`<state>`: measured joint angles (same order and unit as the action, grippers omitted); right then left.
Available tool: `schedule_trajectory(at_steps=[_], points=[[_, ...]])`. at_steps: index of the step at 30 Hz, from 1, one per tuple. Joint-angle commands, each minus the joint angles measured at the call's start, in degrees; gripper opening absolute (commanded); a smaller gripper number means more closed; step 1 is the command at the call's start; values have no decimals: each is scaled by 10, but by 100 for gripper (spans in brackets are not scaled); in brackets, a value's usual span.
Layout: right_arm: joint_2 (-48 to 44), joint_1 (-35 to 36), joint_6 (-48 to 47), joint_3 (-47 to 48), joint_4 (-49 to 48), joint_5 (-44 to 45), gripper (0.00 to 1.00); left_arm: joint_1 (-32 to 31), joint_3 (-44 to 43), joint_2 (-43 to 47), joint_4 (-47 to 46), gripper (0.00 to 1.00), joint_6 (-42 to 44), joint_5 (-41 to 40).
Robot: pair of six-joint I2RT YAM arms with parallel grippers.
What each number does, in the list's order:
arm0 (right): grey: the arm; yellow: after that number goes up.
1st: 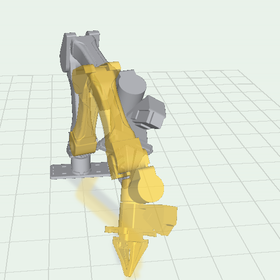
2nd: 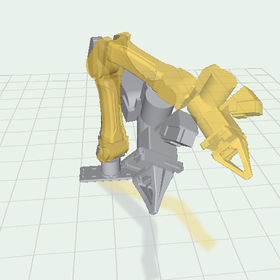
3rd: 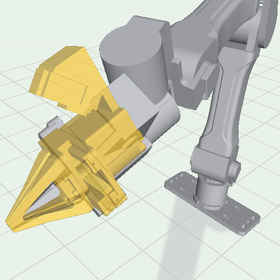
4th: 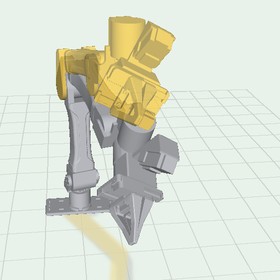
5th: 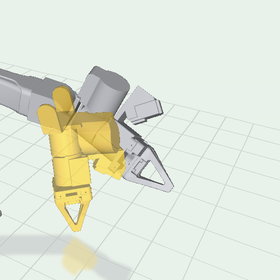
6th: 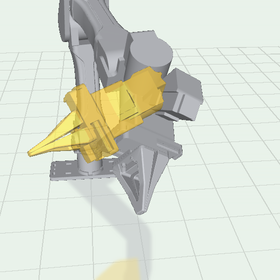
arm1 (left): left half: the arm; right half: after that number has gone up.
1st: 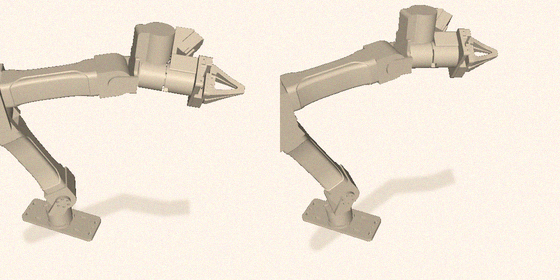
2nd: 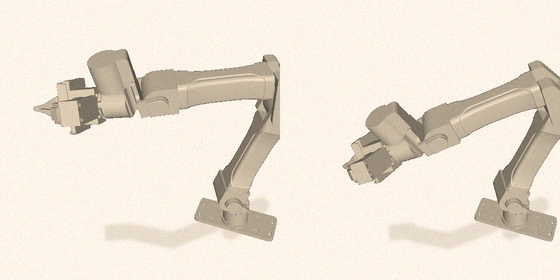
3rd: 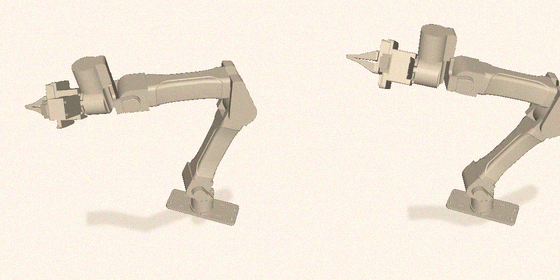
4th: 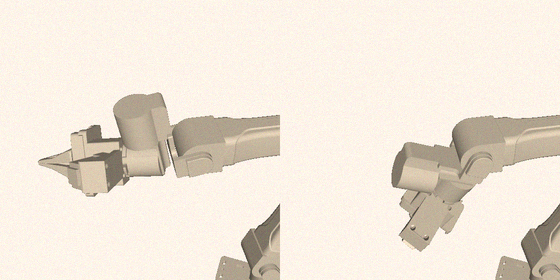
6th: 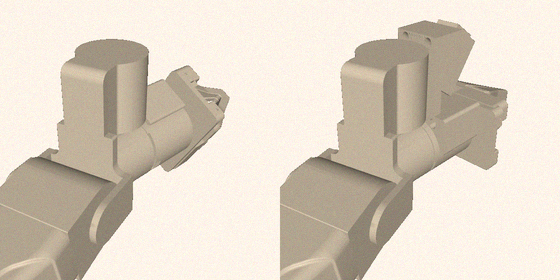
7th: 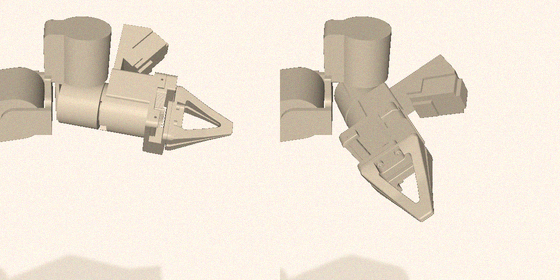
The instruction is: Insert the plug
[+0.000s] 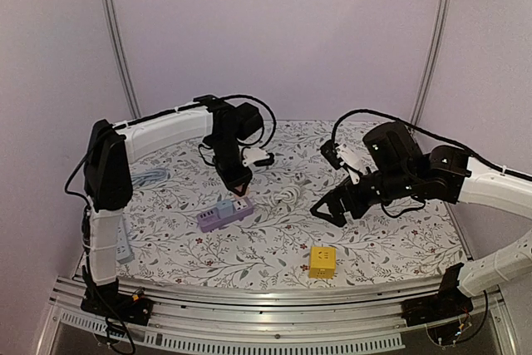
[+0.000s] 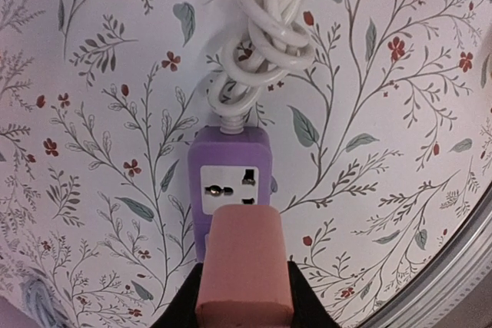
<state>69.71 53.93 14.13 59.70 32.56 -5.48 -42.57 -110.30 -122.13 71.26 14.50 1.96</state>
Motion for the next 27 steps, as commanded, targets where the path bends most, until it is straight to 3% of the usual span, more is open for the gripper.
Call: schedule_trajectory(at_steps=[1, 27], points=[[7, -3, 6, 5, 9, -14, 99, -11, 10, -12, 9, 0, -4, -7], [27, -3, -3, 4, 14, -32, 99, -18, 8, -43, 9, 0, 3, -10]])
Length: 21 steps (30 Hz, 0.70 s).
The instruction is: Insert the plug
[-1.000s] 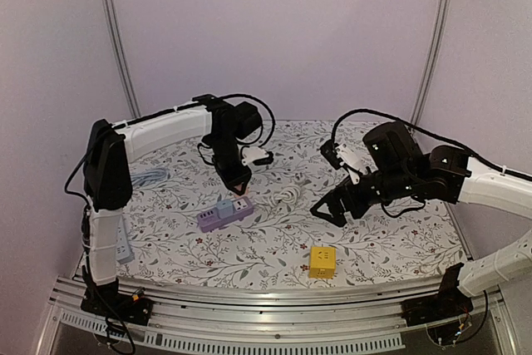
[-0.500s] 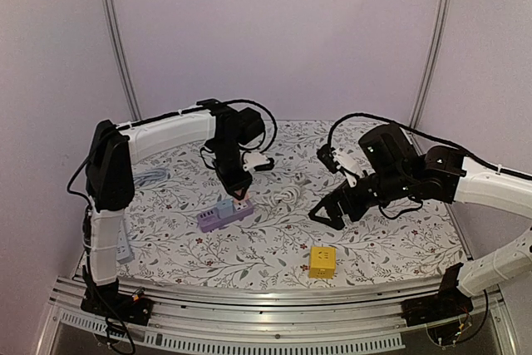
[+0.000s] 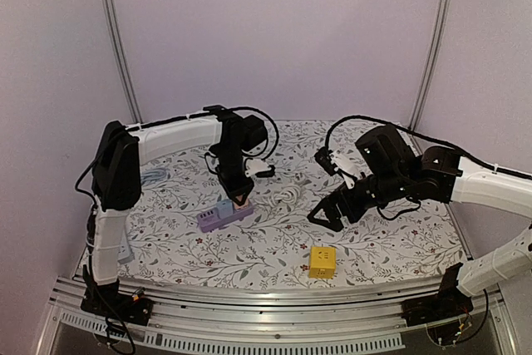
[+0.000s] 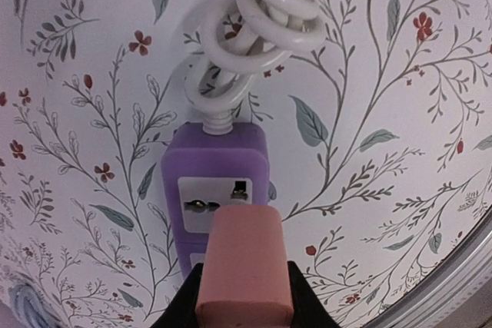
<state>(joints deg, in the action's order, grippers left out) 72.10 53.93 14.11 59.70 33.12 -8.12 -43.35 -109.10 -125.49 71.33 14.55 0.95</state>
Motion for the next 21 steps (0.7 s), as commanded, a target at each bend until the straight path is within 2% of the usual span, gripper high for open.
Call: schedule_trajectory(at_steps=[1, 21], points=[[3, -3, -3, 3, 8, -6, 99, -10, -5, -11, 8, 0, 2, -1], [2, -3, -8, -3, 8, -6, 99, -10, -30, -33, 9, 0, 3, -21]])
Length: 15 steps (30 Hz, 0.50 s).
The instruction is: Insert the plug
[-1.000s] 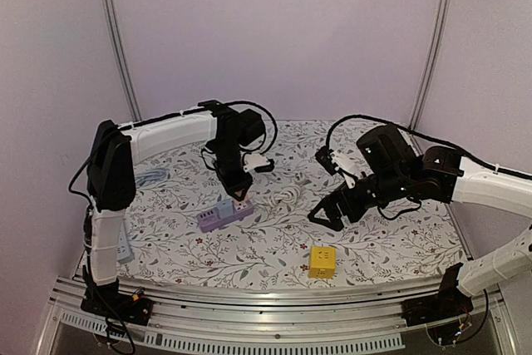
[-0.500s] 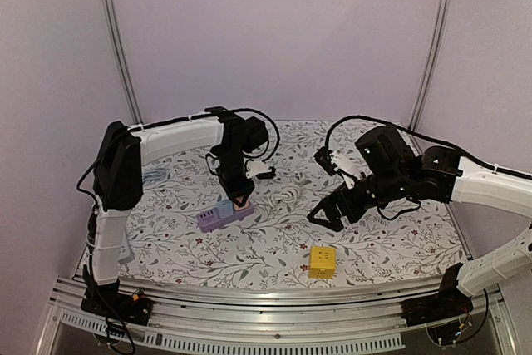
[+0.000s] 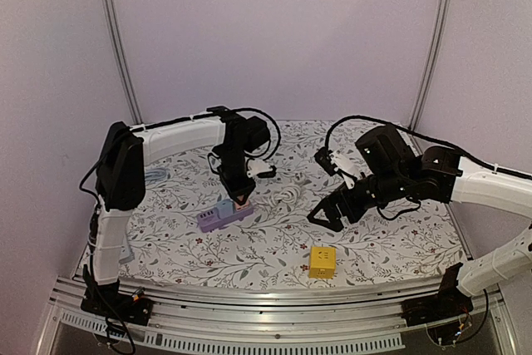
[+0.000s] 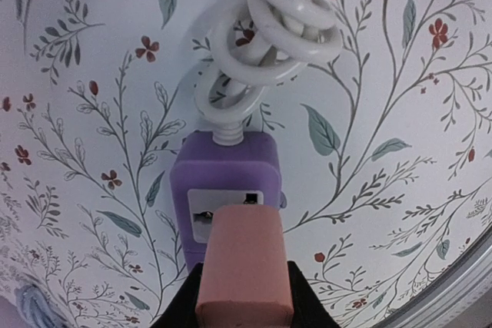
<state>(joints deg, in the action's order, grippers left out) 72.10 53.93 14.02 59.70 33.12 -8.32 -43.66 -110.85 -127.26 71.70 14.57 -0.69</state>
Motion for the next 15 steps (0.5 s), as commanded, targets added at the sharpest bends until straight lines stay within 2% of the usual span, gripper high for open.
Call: schedule_trajectory(at_steps=[1, 15], points=[[2, -3, -7, -2, 7, -3, 99, -7, -10, -16, 5, 0, 3, -6], [16, -2, -16, 9, 7, -1, 99, -7, 9, -21, 1, 0, 3, -13]])
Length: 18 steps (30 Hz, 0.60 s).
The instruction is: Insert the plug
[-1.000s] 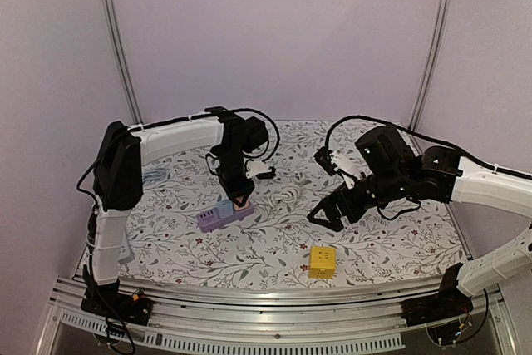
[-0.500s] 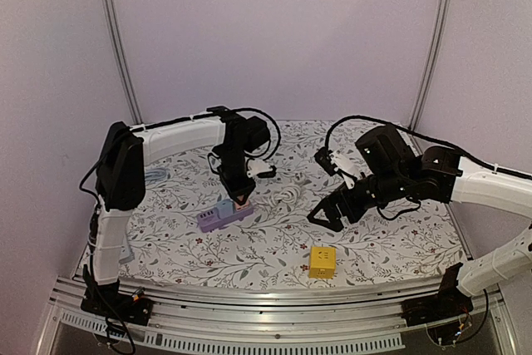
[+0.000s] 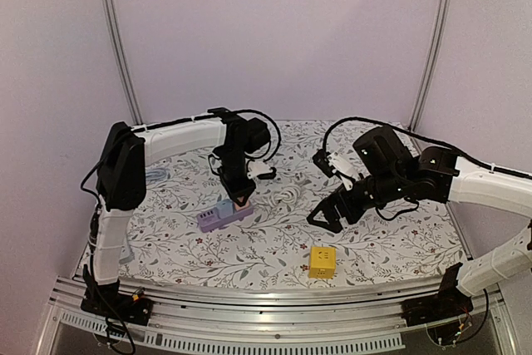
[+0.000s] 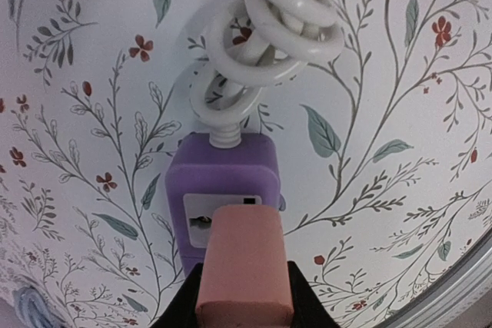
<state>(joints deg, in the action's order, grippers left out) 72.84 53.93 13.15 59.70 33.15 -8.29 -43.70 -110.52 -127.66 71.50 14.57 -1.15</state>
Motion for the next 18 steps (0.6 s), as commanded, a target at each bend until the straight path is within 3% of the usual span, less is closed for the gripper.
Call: schedule_trajectory(at_steps=[1, 18], points=[[9, -2, -8, 9, 6, -2, 99, -7, 6, -19, 2, 0, 3, -7], [23, -2, -10, 12, -1, -3, 99, -7, 66, -13, -52, 0, -10, -17]])
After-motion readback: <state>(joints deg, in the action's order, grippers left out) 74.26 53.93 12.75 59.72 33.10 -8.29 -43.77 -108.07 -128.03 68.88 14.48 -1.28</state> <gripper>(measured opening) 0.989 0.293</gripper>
